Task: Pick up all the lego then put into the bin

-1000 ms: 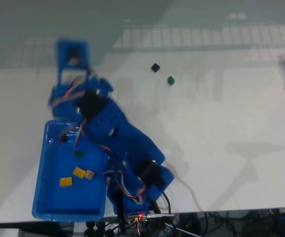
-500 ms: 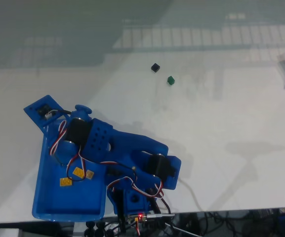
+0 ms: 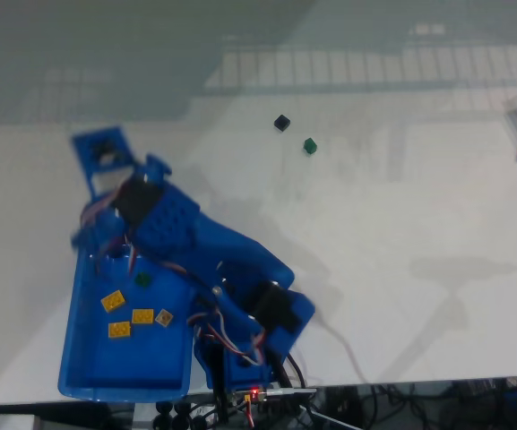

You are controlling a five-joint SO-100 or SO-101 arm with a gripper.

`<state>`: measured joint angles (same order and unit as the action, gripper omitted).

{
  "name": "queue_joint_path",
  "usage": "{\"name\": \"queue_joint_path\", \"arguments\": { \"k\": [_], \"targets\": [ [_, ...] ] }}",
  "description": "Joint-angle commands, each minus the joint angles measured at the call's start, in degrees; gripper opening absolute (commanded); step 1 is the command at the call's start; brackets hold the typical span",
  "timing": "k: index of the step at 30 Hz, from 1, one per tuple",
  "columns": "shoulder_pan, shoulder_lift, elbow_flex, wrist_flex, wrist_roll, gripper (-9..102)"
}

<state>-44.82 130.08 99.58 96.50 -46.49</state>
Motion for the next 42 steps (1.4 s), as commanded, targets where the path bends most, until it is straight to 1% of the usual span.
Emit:
{"name": "queue_joint_path", "arguments": {
  "k": [1,4,7,12,17,20,27,42],
  "targets": [
    [20.04,-6.24,-8.26,-7.03,4.83,33],
    [33.13,-14.94,-12.22,-12.48,3.96,34],
    [41.92,-23.47,-15.21,-16.35,0.62,33],
    [52.29,-36.91,-23.55,-16.96,-3.52,32],
    [59.94,-48.6,-33.57,-16.96,-5.27,31],
    [62.4,-54.58,-38.5,-16.96,-6.24,29],
    [64.07,-66.71,-48.16,-16.44,-8.09,26],
    [64.25,-77.87,-54.32,-16.26,-10.81,25]
  ]
}}
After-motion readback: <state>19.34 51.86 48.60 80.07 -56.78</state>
